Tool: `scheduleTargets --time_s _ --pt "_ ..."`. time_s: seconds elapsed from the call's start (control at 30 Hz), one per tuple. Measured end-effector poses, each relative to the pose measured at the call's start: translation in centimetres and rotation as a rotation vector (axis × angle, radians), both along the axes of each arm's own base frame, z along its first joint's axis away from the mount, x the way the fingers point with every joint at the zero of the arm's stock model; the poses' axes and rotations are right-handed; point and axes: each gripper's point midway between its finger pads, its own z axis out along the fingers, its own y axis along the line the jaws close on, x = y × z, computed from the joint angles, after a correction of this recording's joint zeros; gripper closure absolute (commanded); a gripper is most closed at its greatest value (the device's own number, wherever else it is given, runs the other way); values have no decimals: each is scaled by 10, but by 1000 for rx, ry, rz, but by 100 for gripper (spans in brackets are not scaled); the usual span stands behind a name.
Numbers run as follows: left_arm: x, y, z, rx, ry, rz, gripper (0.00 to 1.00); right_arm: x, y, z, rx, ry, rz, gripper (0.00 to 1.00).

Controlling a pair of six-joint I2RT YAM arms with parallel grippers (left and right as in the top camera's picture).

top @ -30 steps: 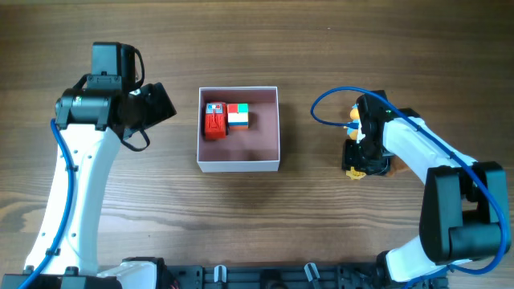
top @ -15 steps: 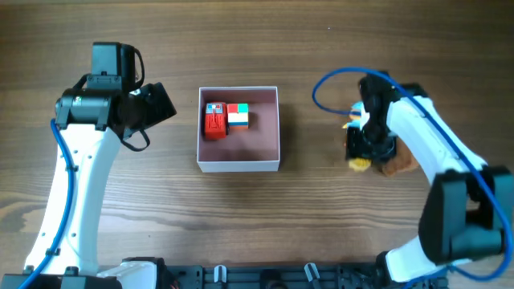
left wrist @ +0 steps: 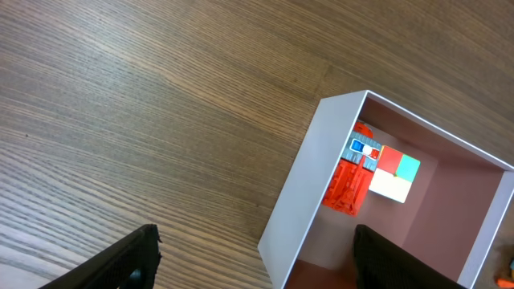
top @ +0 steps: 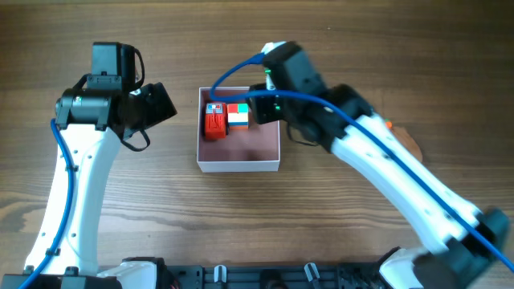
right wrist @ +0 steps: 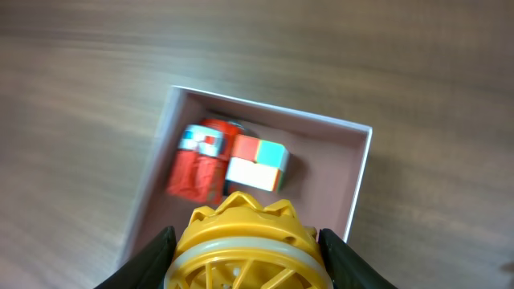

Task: Pack container
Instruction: 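Carry the yellow gear into the box and release it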

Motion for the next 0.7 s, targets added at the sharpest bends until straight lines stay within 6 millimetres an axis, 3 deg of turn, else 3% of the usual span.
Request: scheduleTargets --time_s 0.07,0.17,0.47,0.6,0.63,0.7 --pt "0 0 0 0 0 0 22 11 3 -38 -29 69 -63 96" --pt "0 0 0 0 0 0 22 19 6 -73 -60 120 -99 96" --pt "0 0 0 0 1 0 22 29 6 -106 -80 158 -150 95" --pt "0 0 0 0 1 0 22 35 -4 -114 -88 176 -181 78" --pt "0 0 0 0 1 0 22 39 -9 -114 -87 177 -194 64" --pt "0 0 0 0 1 0 22 42 -14 -114 -85 178 -207 56"
